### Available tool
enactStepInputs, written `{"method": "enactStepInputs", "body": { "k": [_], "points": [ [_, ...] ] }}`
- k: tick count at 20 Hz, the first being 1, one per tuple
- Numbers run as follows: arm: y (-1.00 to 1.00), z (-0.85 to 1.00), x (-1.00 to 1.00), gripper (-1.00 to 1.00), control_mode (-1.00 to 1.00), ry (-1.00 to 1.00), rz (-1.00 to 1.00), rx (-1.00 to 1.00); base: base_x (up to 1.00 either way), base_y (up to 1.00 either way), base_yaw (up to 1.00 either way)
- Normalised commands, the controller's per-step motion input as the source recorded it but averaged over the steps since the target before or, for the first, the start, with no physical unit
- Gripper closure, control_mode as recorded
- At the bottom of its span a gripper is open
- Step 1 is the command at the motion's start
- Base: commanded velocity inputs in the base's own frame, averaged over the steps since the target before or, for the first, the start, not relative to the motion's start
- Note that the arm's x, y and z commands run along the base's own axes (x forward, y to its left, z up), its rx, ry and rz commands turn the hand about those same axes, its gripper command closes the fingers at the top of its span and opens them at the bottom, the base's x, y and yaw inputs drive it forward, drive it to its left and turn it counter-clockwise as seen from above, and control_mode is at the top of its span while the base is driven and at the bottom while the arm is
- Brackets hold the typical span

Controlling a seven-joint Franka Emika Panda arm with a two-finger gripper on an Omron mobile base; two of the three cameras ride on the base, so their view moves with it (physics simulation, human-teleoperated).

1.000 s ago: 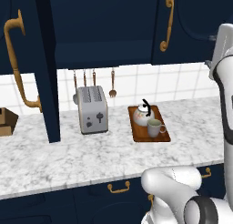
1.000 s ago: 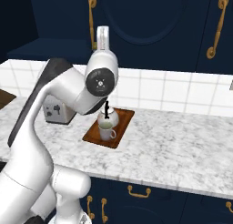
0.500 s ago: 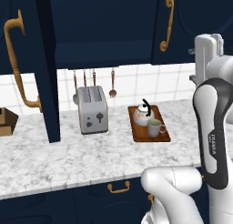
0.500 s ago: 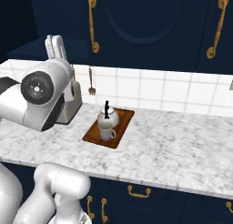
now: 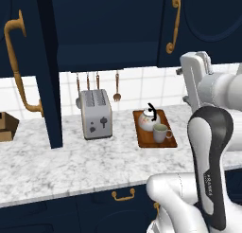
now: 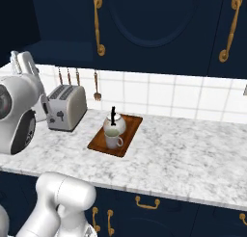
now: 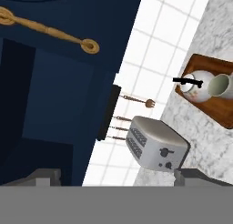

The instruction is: Pick the kettle from the counter and place it on the tray. Then pick the mug from the cabinet and place it on the tray. Then close the cabinet doors.

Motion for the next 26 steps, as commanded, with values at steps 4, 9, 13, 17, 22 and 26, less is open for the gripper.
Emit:
{"method": "enactStepInputs", "body": {
  "k": [4,9,13,17,22,26],
  "points": [
    [0.98,-0.19,-0.27,-1.0,-1.0,0.01,0.0,-0.07,0.0,0.0,0.0],
    [0.73,-0.15,-0.2,-1.0,-1.0,0.05,0.0,-0.01,0.0,0.0,0.0],
    [0.43,-0.16,-0.33,-1.0,-1.0,0.0,0.0,0.09,0.0,0.0,0.0],
    [0.49,-0.09,-0.49,-1.0,-1.0,-0.01,0.0,0.11,0.0,0.0,0.0],
    [0.92,-0.16,-0.28,-1.0,-1.0,-0.08,0.0,0.0,0.0,0.0,0.0],
    [0.84,-0.17,-0.19,-1.0,-1.0,-0.21,0.0,0.0,0.0,0.0,0.0]
  ]
}}
